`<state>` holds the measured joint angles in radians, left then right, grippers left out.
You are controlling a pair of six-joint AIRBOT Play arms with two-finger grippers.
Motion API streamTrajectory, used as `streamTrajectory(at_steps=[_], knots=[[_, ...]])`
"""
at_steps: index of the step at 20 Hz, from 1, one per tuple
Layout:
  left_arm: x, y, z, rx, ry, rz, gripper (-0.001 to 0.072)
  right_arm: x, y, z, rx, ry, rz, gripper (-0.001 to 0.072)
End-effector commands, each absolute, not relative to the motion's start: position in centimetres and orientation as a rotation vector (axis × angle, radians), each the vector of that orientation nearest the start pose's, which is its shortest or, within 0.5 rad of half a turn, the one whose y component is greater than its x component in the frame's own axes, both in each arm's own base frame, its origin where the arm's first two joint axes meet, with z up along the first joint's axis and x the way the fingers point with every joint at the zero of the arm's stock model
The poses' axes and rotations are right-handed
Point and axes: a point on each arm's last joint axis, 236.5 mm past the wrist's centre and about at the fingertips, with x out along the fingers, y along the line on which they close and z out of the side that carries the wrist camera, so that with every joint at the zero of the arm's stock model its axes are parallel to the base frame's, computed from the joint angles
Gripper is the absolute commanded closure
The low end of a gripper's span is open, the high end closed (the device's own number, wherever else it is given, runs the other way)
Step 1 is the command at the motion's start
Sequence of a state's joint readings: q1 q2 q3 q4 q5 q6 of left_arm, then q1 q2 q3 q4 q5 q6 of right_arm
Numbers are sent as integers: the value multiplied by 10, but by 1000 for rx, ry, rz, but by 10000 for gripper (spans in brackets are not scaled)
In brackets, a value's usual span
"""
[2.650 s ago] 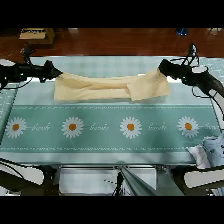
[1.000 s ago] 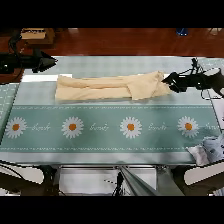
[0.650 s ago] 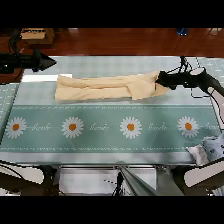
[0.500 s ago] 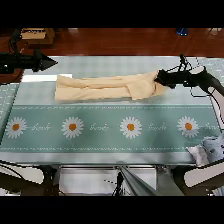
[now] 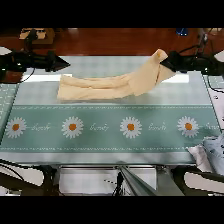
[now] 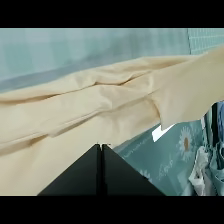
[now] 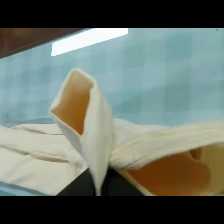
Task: Fold the shirts.
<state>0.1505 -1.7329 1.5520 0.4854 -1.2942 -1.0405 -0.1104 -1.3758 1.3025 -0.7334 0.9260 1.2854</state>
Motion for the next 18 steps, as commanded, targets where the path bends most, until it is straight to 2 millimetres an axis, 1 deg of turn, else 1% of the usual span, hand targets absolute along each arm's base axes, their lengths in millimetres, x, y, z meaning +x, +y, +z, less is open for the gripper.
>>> streamTrajectory(at_steps=[1, 3, 5, 6, 8, 10, 12, 15, 18], knots=[[475, -190, 49, -627, 1107, -866, 689, 446, 94, 156, 557, 823, 402, 670], [455, -224, 36, -612, 1172, -918, 689, 422, 89, 168, 512, 850, 374, 670], [429, -254, 23, -617, 1256, -948, 689, 399, 75, 170, 477, 895, 293, 670], [416, -267, 16, -613, 1293, -965, 689, 387, 69, 172, 450, 912, 269, 670], [390, -292, 6, -588, 1353, -1006, 689, 368, 65, 177, 419, 934, 249, 670], [368, -312, -1, -562, 1398, -1039, 689, 355, 67, 186, 419, 932, 252, 670], [351, -332, -7, -532, 1418, -1064, 689, 345, 69, 193, 417, 929, 257, 670], [330, -368, -10, -487, 1422, -1086, 689, 325, 73, 194, 406, 972, 272, 670], [310, -403, -14, -451, 1415, -1094, 689, 308, 72, 197, 389, 991, 268, 670]])
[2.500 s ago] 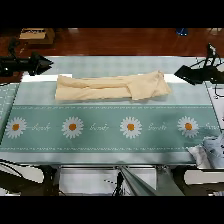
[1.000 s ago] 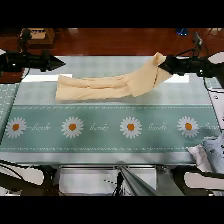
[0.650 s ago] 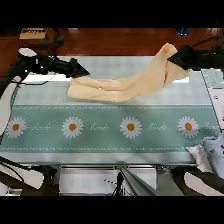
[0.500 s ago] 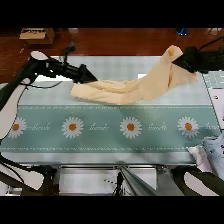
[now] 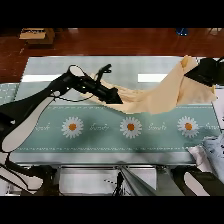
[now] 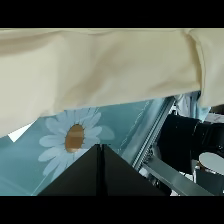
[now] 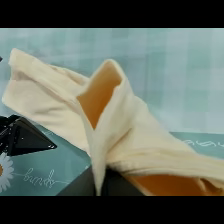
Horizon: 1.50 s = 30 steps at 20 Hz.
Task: Fold the shirts.
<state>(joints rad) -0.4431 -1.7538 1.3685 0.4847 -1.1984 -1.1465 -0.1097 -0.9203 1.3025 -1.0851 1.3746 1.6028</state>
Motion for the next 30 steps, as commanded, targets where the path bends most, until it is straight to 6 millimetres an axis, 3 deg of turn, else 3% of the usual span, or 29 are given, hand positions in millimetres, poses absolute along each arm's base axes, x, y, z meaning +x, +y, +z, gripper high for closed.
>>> streamTrajectory(at_steps=[1, 7, 13, 15, 17, 19, 21, 23, 25, 27, 30], knots=[[306, -413, -15, -452, 1410, -1081, 689, 303, 71, 200, 383, 989, 262, 670], [307, -461, -21, -483, 1302, -993, 690, 253, 65, 215, 355, 994, 215, 670], [232, -531, -20, -619, 1394, -1088, 690, 237, 52, 228, 335, 927, 144, 670], [234, -535, -20, -628, 1371, -1073, 691, 240, 50, 228, 334, 927, 138, 670], [265, -517, -16, -654, 1348, -1040, 692, 241, 47, 227, 327, 925, 123, 670], [310, -478, -6, -645, 1300, -1001, 692, 241, 37, 224, 307, 928, 82, 670], [370, -411, 14, -591, 1198, -923, 692, 240, 36, 216, 305, 969, 77, 670], [425, -333, 55, -595, 1067, -827, 692, 244, 42, 208, 321, 1018, 100, 671], [463, -251, 109, -651, 918, -727, 692, 258, 51, 204, 303, 1015, 129, 671], [481, -168, 160, -683, 767, -617, 691, 277, 73, 196, 286, 1025, 172, 671], [474, -63, 218, -696, 597, -467, 691, 308, 119, 166, 237, 1077, 222, 670]])
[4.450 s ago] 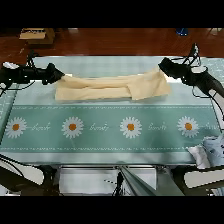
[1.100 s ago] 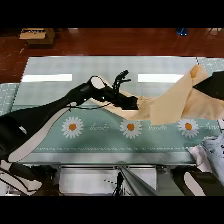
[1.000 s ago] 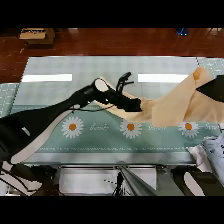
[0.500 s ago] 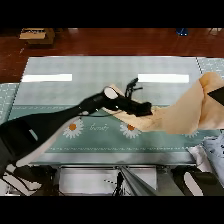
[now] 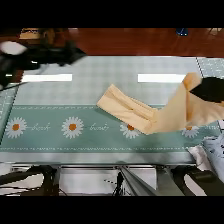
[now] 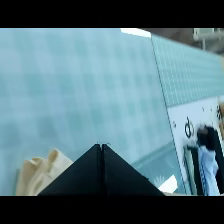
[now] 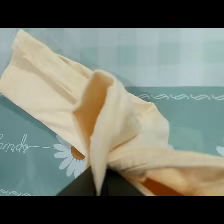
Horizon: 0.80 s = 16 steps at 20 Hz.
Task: Fold the shirts.
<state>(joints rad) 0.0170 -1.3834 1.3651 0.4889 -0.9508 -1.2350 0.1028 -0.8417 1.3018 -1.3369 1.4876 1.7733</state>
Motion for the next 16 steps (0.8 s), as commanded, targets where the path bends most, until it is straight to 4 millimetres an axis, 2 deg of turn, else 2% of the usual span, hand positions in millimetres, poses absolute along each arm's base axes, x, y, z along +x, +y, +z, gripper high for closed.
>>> streamTrajectory(at_steps=[1, 3, 5, 8, 10, 11, 12, 13, 14, 16], knots=[[467, -35, 232, -695, 553, -420, 691, 319, 143, 152, 225, 1097, 256, 670], [448, 3, 251, -688, 509, -362, 691, 341, 191, 117, 207, 1131, 313, 670], [427, 16, 258, -676, 520, -355, 690, 362, 237, 75, 209, 1153, 346, 670], [399, 3, 260, -616, 575, -424, 690, 381, 301, 10, 273, 1179, 381, 670], [393, -11, 265, -595, 581, -456, 690, 385, 343, -22, 388, 1195, 415, 642], [392, -19, 266, -579, 583, -479, 690, 389, 358, -31, 453, 1187, 422, 438], [391, -29, 265, -567, 594, -503, 690, 396, 368, -33, 518, 1167, 422, 192], [390, -39, 261, -550, 612, -521, 690, 400, 372, -30, 553, 1151, 424, 165], [390, -48, 256, -528, 633, -535, 690, 407, 367, -20, 566, 1125, 424, 165], [391, -58, 244, -479, 670, -539, 690, 409, 344, 10, 507, 1098, 461, 166]])
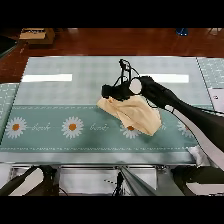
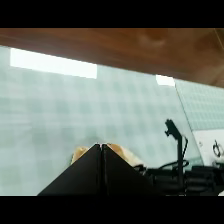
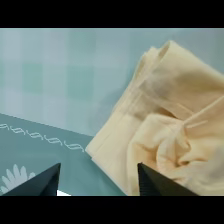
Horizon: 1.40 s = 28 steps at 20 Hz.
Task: Fold the shirts.
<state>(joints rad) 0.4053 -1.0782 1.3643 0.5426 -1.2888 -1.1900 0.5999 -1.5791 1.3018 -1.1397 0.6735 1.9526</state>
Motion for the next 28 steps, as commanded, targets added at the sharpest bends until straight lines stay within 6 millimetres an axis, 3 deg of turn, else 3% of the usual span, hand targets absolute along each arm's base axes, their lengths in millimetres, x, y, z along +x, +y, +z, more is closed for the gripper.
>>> streamTrajectory(at_steps=[1, 3, 6, 7, 8, 9, 10, 12, 14, 16, 19, 23, 24, 26, 27, 28], knots=[[395, -59, 238, -458, 681, -528, 690, 402, 321, 27, 437, 1112, 475, 166], [402, -56, 230, -449, 693, -508, 690, 377, 247, 50, 225, 1189, 425, 166], [407, -53, 221, -463, 711, -503, 690, 327, 51, 80, -199, 1326, -10, 167], [407, -53, 221, -464, 712, -503, 690, 310, 4, 90, -224, 1339, -129, 170], [407, -53, 221, -464, 712, -503, 690, 290, -20, 87, -138, 1348, -183, 178], [407, -53, 221, -464, 713, -503, 690, 275, -24, 74, -2, 1349, -179, 177], [407, -53, 221, -464, 712, -503, 690, 263, -14, 53, 173, 1337, -144, 175], [407, -53, 221, -464, 713, -503, 690, 249, 22, 7, 510, 1310, -66, 122], [407, -53, 221, -465, 713, -504, 690, 246, 61, -32, 829, 1271, -28, 109], [407, -53, 221, -465, 713, -504, 690, 260, 84, -52, 1072, 1153, -29, 109], [407, -53, 221, -465, 715, -504, 690, 257, 90, -79, 1106, 1107, -89, 113], [405, -54, 220, -479, 724, -504, 689, 250, 103, -108, 1068, 1176, -124, 120], [405, -55, 220, -479, 726, -506, 689, 255, 108, -112, 1078, 1161, -125, 159], [405, -55, 220, -479, 726, -506, 690, 282, 117, -97, 1112, 1065, -81, 622], [405, -55, 220, -479, 726, -505, 690, 301, 122, -72, 1077, 1002, 4, 668], [405, -54, 220, -478, 726, -505, 690, 318, 128, -38, 1006, 933, 109, 669]])
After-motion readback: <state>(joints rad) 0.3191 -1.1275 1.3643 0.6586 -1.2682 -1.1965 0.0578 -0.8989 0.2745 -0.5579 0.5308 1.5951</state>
